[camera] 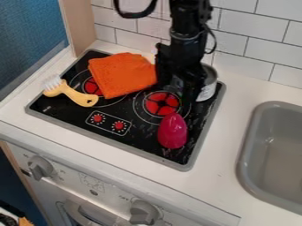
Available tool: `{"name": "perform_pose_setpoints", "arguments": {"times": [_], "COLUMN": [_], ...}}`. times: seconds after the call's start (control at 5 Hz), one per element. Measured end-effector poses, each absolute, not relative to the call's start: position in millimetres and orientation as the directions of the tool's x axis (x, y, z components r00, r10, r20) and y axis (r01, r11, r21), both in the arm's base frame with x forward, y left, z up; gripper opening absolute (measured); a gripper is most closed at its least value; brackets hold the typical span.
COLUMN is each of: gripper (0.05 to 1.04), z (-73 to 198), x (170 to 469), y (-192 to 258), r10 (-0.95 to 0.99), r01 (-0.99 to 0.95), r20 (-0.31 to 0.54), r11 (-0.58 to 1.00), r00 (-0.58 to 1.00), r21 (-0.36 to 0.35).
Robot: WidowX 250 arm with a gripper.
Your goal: Move the can to the upper right of the stove
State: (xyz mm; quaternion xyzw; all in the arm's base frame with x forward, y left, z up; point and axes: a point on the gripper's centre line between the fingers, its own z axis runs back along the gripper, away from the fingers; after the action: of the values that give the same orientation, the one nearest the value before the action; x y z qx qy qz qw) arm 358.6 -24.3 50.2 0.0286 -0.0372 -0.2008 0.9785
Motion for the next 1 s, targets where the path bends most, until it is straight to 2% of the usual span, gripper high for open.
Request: {"name": "perform_pose_setpoints", "arguments": {"times": [0.6, 0.8, 1.0], "gripper": [1.007, 1.007, 1.007], "z": [51, 68, 80], "x": [365, 357, 347], "y": [-34, -27, -20], "r10": [-0.42, -0.402, -0.402], "r01": [0.418, 0.4, 0.401], "r20": [0.066, 0.069, 0.01], "r11": [0.908, 0.916, 0.915], "r00": [0.905, 0.913, 0.916], "r21": [0.039, 0.039, 0.041]}}
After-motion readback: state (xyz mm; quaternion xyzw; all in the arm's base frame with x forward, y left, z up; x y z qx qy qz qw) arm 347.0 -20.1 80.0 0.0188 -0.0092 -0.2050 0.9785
